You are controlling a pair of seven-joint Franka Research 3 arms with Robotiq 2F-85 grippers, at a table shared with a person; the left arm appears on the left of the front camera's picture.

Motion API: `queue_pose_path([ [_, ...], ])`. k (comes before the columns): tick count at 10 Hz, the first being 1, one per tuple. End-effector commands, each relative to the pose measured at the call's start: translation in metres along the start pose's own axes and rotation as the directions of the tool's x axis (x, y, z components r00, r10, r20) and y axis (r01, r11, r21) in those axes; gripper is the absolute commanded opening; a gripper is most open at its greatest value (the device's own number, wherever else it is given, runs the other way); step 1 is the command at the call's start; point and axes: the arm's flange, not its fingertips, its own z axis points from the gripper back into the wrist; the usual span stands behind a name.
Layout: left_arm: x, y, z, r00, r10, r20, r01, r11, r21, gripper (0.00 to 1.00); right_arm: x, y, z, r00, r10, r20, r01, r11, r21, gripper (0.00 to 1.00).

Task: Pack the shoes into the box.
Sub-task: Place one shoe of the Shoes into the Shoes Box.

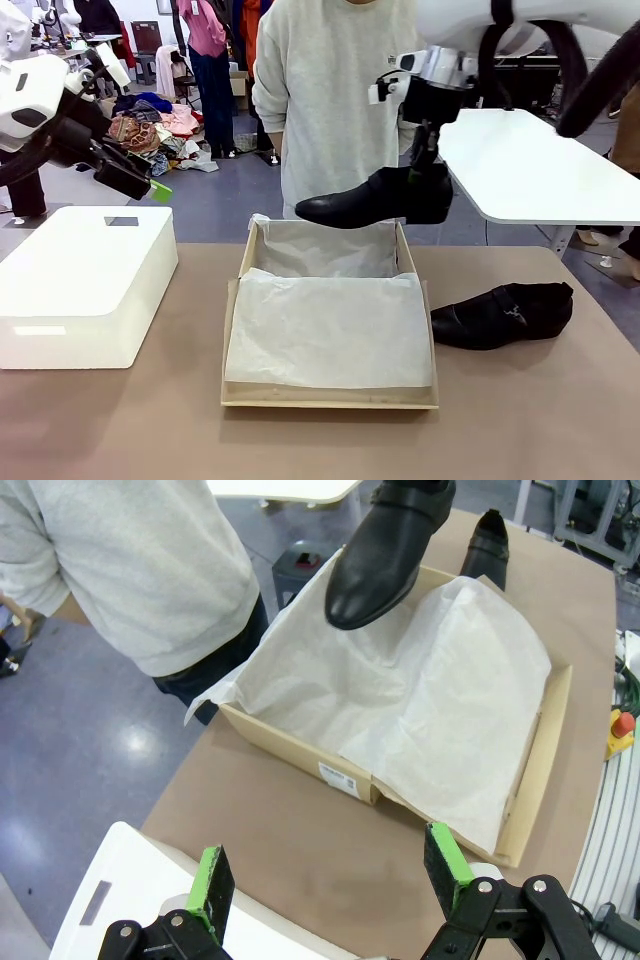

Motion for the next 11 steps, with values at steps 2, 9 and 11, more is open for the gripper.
queue_pose_path([
  [2,-0.002,0.0,0.0,1.0,-0.007,0.014,0.007,1.0,-0.012,1.0,0.028,-0.005,-0.014,0.999,-0.034,-0.003,0.034,0.999,-0.035,0.0],
  [9,-0.002,0.0,0.0,1.0,-0.007,0.014,0.007,1.0,-0.012,1.0,0.034,-0.004,-0.042,1.0,-0.01,-0.008,0.01,1.0,-0.012,0.0],
  [11,-0.002,0.0,0.0,1.0,-0.007,0.014,0.007,1.0,-0.012,1.0,0.034,-0.004,-0.042,1.0,-0.01,-0.008,0.01,1.0,-0.012,0.0],
])
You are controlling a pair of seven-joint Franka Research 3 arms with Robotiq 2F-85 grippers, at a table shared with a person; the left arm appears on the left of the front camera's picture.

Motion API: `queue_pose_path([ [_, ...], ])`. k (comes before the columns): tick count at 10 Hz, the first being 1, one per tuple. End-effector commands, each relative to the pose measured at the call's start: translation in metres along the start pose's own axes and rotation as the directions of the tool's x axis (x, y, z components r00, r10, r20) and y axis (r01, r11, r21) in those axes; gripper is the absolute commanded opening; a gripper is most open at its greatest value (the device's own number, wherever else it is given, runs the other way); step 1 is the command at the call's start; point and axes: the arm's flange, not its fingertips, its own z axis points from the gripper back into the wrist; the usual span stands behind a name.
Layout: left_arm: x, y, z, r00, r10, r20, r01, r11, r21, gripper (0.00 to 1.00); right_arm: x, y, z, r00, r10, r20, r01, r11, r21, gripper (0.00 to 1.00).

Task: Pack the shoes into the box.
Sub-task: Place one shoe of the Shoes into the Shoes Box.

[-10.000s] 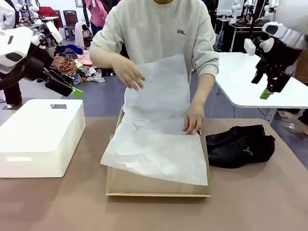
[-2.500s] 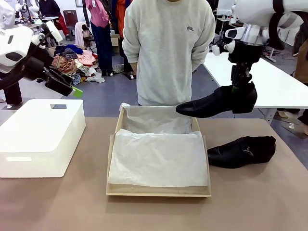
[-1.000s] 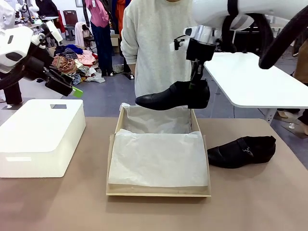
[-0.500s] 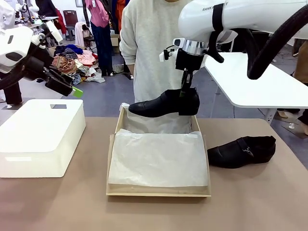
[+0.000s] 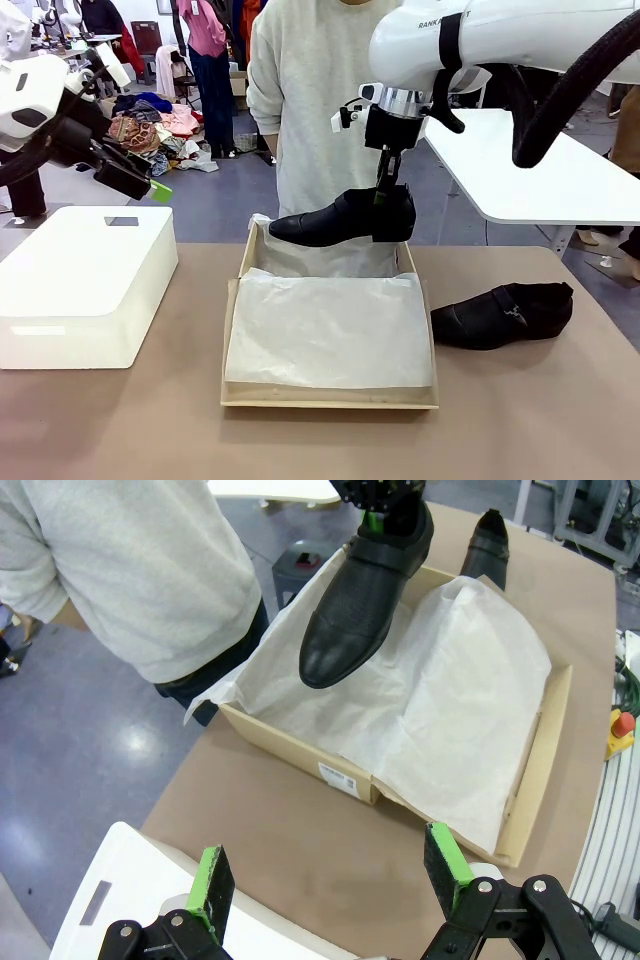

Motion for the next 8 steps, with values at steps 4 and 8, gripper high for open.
queue_pose_path([
  [4,-0.002,0.0,0.0,1.0,-0.007,0.014,0.007,1.0,-0.012,1.0,0.007,-0.008,-0.027,0.998,0.001,0.061,0.0,1.0,-0.014,0.0],
  [8,-0.002,0.0,0.0,1.0,-0.007,0.014,0.007,1.0,-0.012,1.0,0.011,-0.002,-0.06,0.998,0.045,0.049,-0.046,0.999,0.012,0.0],
])
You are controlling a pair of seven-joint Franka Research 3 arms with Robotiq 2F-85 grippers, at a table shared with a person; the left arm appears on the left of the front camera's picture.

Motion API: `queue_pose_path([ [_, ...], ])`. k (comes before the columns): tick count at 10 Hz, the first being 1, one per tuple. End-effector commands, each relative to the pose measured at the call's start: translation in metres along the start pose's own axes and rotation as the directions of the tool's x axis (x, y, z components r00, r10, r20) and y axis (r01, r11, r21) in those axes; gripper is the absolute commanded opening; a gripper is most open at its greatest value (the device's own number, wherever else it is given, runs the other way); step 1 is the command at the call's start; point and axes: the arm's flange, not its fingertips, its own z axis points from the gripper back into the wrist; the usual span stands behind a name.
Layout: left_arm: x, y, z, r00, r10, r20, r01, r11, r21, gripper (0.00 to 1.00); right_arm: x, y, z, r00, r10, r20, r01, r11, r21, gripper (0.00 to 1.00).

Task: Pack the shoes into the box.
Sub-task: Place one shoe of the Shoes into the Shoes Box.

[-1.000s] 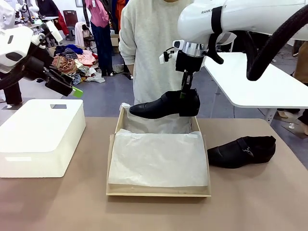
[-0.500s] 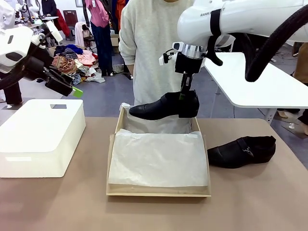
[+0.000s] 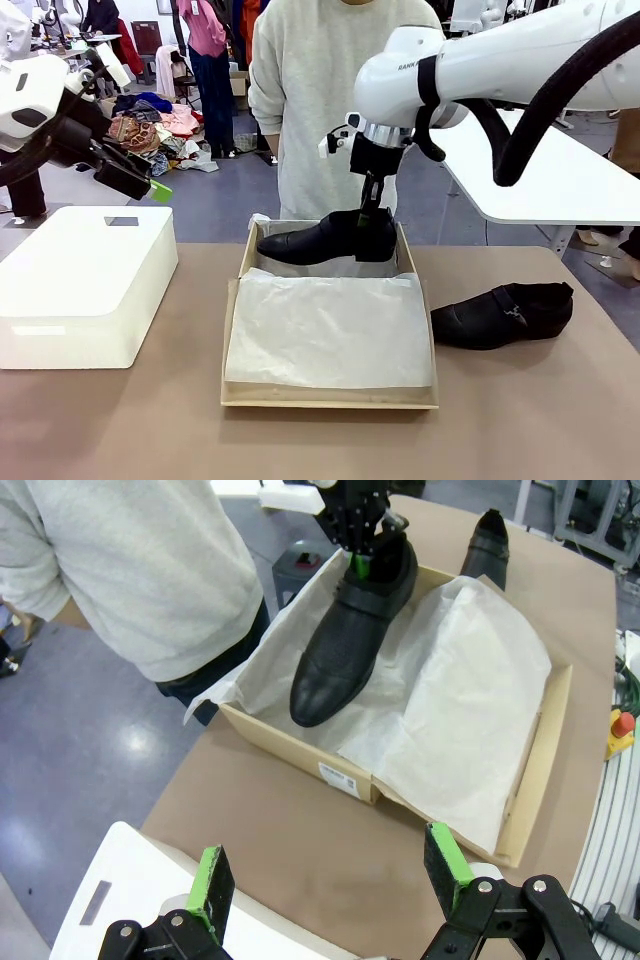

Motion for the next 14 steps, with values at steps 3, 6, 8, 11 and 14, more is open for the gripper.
queue_pose_path([
  [3,-0.002,0.0,0.0,1.0,-0.007,0.014,0.007,1.0,-0.012,1.0,-0.008,0.007,-0.018,0.999,0.034,-0.006,-0.034,0.999,-0.03,0.0],
  [6,-0.002,0.0,0.0,1.0,-0.007,0.014,0.007,1.0,-0.012,1.0,-0.009,0.002,-0.039,0.997,0.081,-0.009,-0.081,0.996,-0.036,0.0],
  [8,-0.002,0.0,0.0,1.0,-0.007,0.014,0.007,1.0,-0.012,1.0,-0.011,-0.003,-0.05,0.997,0.078,-0.016,-0.078,0.996,-0.038,0.0],
  [11,-0.002,0.0,0.0,1.0,-0.007,0.014,0.007,1.0,-0.012,1.0,-0.015,-0.006,-0.064,0.998,0.067,-0.019,-0.068,0.997,-0.025,0.0],
  [14,-0.002,0.0,0.0,1.0,-0.007,0.014,0.007,1.0,-0.012,1.0,-0.015,-0.006,-0.072,0.998,0.065,-0.022,-0.065,0.998,-0.005,0.07],
])
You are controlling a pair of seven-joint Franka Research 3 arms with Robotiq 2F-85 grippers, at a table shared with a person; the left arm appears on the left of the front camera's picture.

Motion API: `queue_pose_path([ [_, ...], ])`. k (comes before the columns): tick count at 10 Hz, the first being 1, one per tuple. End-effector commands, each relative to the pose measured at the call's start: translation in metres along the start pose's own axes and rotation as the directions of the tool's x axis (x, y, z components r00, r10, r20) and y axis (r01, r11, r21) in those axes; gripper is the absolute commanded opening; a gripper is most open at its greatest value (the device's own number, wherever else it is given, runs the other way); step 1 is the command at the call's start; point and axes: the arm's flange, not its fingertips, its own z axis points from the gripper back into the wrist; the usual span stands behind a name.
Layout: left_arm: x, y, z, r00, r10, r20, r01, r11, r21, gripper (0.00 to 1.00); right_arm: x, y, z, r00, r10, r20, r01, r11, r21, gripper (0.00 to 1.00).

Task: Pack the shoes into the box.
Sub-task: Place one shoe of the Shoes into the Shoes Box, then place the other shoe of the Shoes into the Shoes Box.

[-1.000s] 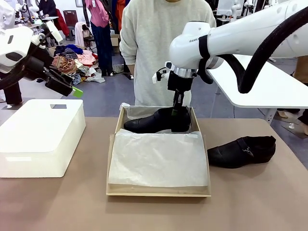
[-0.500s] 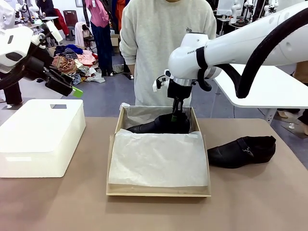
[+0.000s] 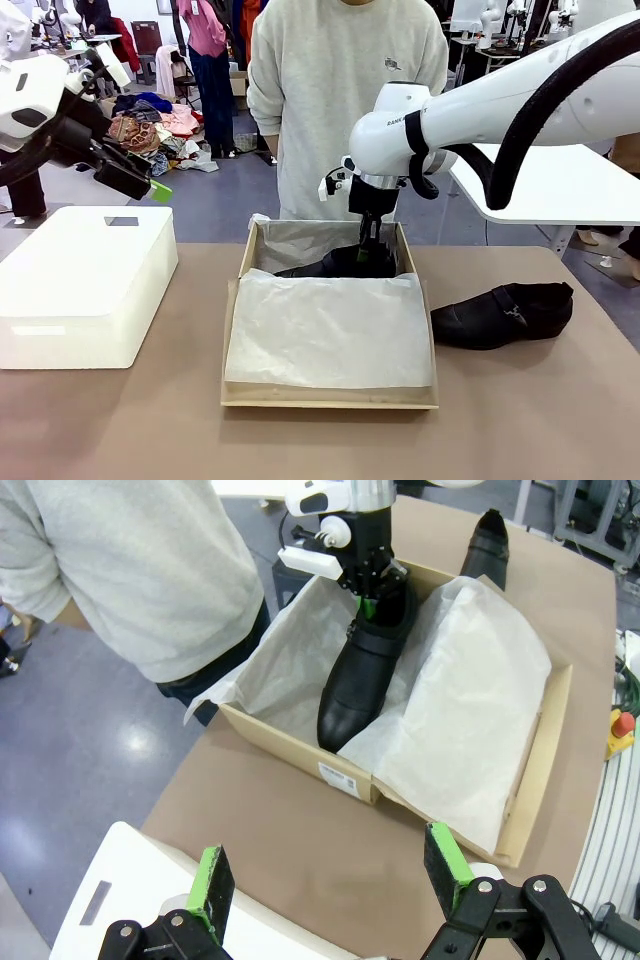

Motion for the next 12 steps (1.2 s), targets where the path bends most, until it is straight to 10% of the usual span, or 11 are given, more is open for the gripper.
queue_pose_path([
  [1,-0.002,0.0,0.0,1.0,-0.007,0.014,0.007,1.0,-0.012,1.0,-0.001,0.0,0.003,1.0,0.011,0.009,-0.011,1.0,-0.006,0.26],
  [5,-0.002,0.0,0.0,1.0,-0.007,0.014,0.007,1.0,-0.012,1.0,-0.003,0.008,0.031,0.999,0.016,0.038,-0.017,1.0,0.007,1.0],
  [12,-0.002,0.0,0.0,1.0,-0.007,0.014,0.007,1.0,-0.012,1.0,-0.007,0.022,0.068,0.998,0.029,0.058,-0.03,0.999,0.01,1.0],
])
